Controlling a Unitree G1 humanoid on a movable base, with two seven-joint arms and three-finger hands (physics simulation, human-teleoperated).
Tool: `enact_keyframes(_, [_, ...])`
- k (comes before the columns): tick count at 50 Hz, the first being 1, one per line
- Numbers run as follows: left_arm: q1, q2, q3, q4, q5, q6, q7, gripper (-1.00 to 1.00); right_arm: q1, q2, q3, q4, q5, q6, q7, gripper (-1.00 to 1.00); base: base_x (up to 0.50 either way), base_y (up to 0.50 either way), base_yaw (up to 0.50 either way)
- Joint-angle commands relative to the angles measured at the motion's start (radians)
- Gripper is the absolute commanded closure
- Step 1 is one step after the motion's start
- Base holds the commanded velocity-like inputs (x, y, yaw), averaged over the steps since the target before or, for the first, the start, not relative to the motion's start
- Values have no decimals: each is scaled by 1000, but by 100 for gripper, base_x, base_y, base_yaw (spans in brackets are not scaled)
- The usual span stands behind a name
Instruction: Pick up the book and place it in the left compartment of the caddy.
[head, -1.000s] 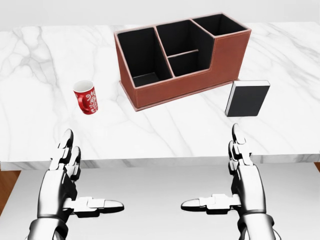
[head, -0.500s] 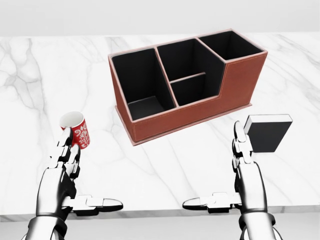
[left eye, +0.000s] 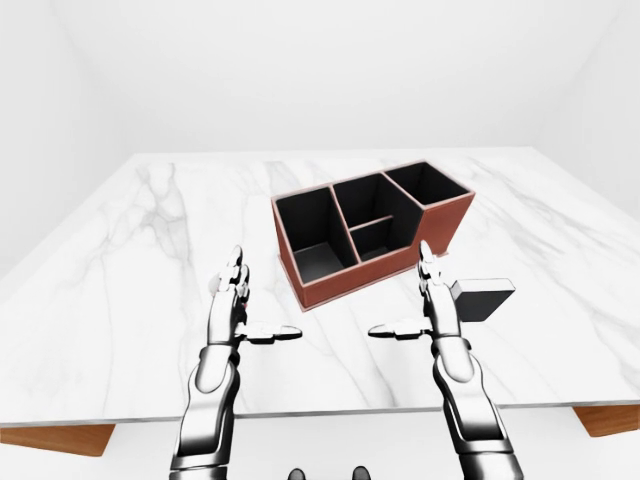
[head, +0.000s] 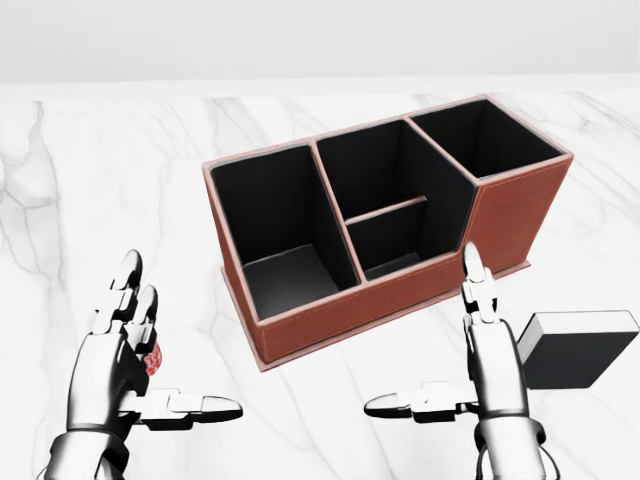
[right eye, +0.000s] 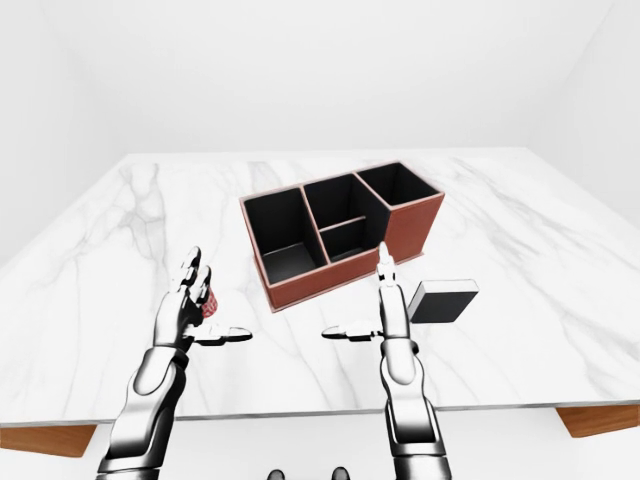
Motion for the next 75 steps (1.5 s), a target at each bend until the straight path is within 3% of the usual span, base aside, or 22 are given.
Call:
enact_keyframes(1, [-3,6,16,-10,-9,16,-9,-100,-44,-36,-13,-59,-107,76,11,-100,0,0,0])
enact_keyframes(5, [-9,11,24,-14,-23,34,-18,-100,-94,-94,-33,-126,-245,76,90,-100,0,0,0])
enact_keyframes(9, [-13,12,23,-5,-27,36,-25,-100,-111,-139,-58,-151,-396,76,168,-100,0,0,0])
enact_keyframes(14, [-13,14,29,-13,-34,46,-30,-100,-184,-185,-119,-161,-470,76,306,-100,0,0,0])
enact_keyframes(17, [-8,16,35,-41,-43,46,-36,-100,-261,-261,-122,-168,-607,76,439,-100,0,0,0])
enact_keyframes(22, [-8,19,44,-57,-52,46,-41,-100,-362,-328,-140,-177,-758,76,686,-100,0,0,0])
enact_keyframes(24, [-7,20,46,-62,-55,46,-43,-100,-401,-349,-151,-157,-803,76,736,-100,0,0,0])
enact_keyframes(31, [-5,24,59,-86,-70,46,-54,-100,-496,-438,-165,-58,-946,76,736,-100,0,0,0])
enact_keyframes(38, [2,24,61,-103,-74,46,-63,-100,-527,-456,-175,34,-1038,76,736,-100,0,0,0])
enact_keyframes(53, [6,22,60,-115,-72,46,-66,-100,-587,-485,-164,231,-1059,76,736,-100,0,0,0])
enact_keyframes(75, [5,21,55,-101,-63,46,-69,-100,-599,-448,-111,429,-1058,76,736,-100,0,0,0])
